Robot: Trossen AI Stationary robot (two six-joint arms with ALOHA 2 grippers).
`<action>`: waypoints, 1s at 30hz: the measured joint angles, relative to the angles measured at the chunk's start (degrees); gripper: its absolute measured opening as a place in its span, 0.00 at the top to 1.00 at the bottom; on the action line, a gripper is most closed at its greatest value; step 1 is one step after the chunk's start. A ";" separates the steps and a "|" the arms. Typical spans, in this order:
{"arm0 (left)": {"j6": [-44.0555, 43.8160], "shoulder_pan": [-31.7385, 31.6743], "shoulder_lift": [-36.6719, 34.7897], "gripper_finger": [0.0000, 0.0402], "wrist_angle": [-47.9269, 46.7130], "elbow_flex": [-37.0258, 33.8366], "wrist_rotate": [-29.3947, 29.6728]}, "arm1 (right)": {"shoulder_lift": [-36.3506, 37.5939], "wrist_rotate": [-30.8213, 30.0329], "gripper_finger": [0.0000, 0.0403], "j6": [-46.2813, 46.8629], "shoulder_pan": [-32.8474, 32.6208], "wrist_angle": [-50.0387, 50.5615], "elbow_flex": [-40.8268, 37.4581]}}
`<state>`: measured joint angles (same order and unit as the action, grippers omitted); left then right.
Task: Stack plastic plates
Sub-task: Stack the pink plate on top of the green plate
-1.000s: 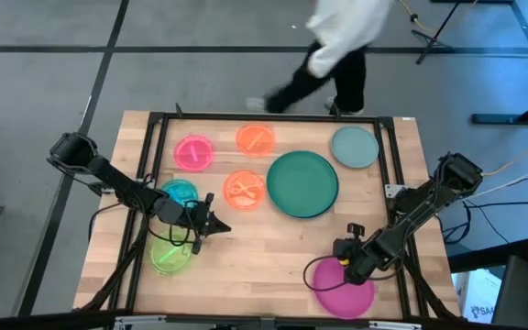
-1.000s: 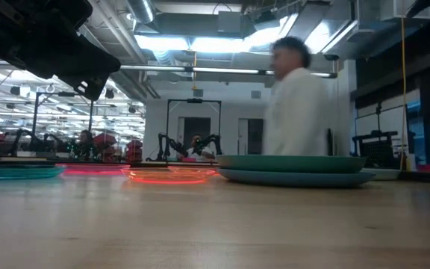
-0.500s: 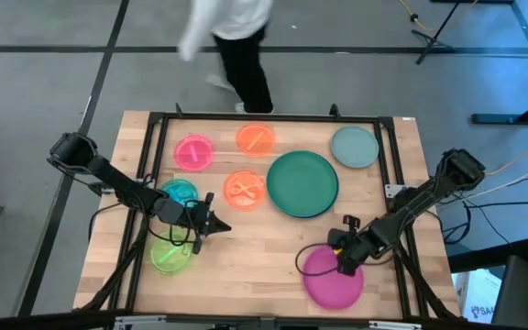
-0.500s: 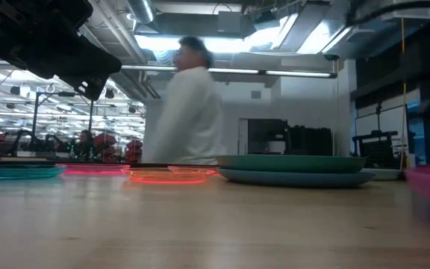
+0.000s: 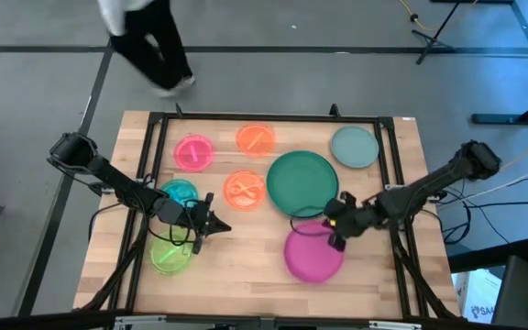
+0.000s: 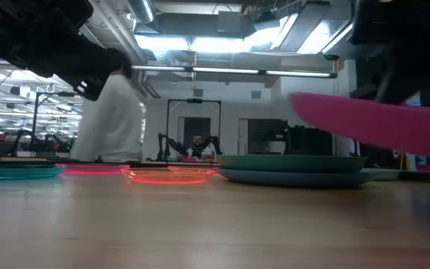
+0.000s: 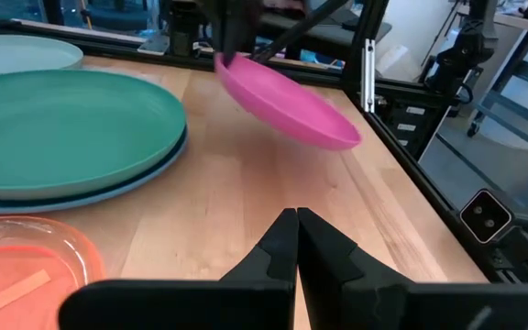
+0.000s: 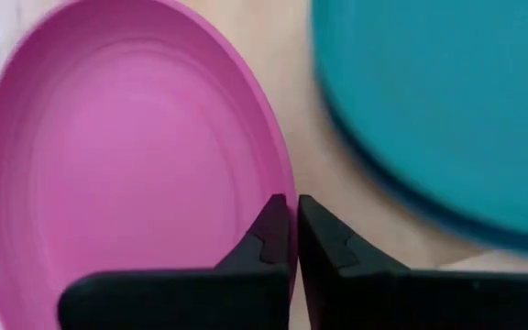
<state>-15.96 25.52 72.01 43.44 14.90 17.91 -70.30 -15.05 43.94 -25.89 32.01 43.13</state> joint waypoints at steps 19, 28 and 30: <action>4.67 -1.42 0.00 1.00 0.39 0.00 0.50 | 1.16 7.23 1.00 -21.44 32.57 -7.47 0.04; 5.94 -2.64 -0.17 1.00 5.10 0.00 -1.97 | -0.11 11.00 1.00 -28.32 42.18 -7.85 0.06; 7.72 -2.64 -0.17 1.00 6.50 0.02 -2.01 | -0.11 11.22 1.00 -29.81 42.99 -7.50 0.04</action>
<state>-8.24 22.87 71.83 49.94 14.92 15.90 -70.41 -3.84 14.13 17.10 24.51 43.18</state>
